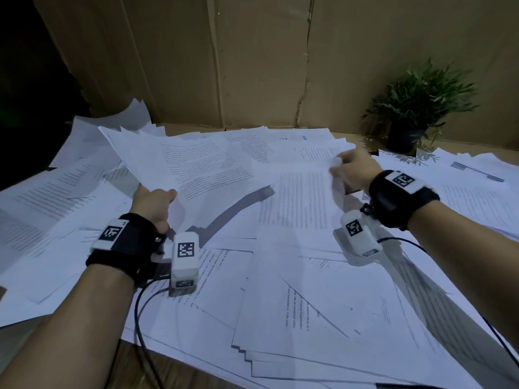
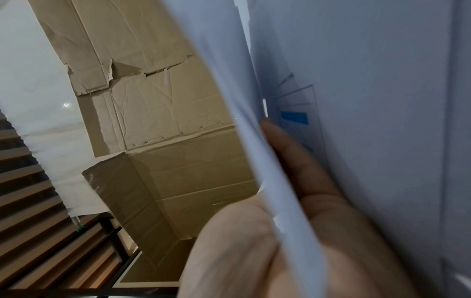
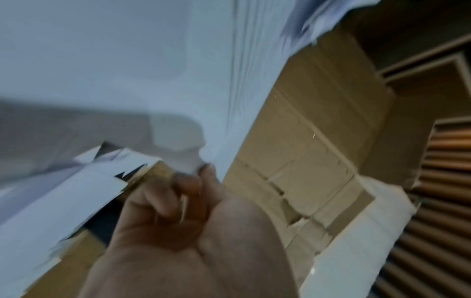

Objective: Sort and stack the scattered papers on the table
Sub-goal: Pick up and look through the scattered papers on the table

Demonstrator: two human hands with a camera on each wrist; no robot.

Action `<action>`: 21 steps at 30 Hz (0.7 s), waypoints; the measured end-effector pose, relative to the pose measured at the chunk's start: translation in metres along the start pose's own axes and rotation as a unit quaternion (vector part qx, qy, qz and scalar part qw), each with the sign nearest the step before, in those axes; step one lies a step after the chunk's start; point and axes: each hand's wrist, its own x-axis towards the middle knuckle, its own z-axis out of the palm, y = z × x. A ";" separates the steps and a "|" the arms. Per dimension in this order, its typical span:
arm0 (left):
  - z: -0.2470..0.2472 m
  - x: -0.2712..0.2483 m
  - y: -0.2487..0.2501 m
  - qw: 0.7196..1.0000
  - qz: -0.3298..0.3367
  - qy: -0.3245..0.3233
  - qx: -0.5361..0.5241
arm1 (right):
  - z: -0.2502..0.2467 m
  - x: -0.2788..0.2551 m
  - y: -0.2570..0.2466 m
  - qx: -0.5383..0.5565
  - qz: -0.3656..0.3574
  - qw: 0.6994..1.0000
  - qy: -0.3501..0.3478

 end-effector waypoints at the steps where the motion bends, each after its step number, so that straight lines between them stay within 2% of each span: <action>1: -0.002 -0.002 0.002 0.997 0.037 0.007 0.062 | -0.010 0.001 0.007 0.031 0.006 0.997 0.069; 2: 0.000 0.003 0.003 1.000 0.018 0.014 -0.005 | -0.020 0.000 0.013 0.072 0.018 0.989 0.130; 3: 0.000 0.003 0.005 0.980 -0.040 -0.007 -0.194 | -0.028 -0.001 0.020 0.109 0.030 0.977 0.179; 4: 0.002 0.006 0.002 0.949 -0.053 0.002 -0.310 | -0.034 -0.005 0.024 0.138 0.044 0.968 0.206; 6: 0.008 0.005 0.002 0.943 -0.019 0.030 -0.330 | -0.036 -0.013 0.032 0.184 0.062 0.957 0.214; 11: 0.008 -0.001 0.003 0.958 0.039 -0.025 -0.282 | -0.026 -0.020 0.050 0.280 0.105 0.937 0.181; 14: 0.007 -0.007 0.005 0.957 0.043 -0.063 -0.279 | -0.021 -0.023 0.052 0.332 0.124 0.919 0.172; 17: 0.008 -0.010 0.008 0.955 0.063 -0.073 -0.280 | -0.017 -0.022 0.053 0.379 0.142 0.901 0.160; 21: 0.008 -0.009 0.007 0.954 0.069 -0.076 -0.282 | -0.014 -0.025 0.049 0.402 0.143 0.894 0.138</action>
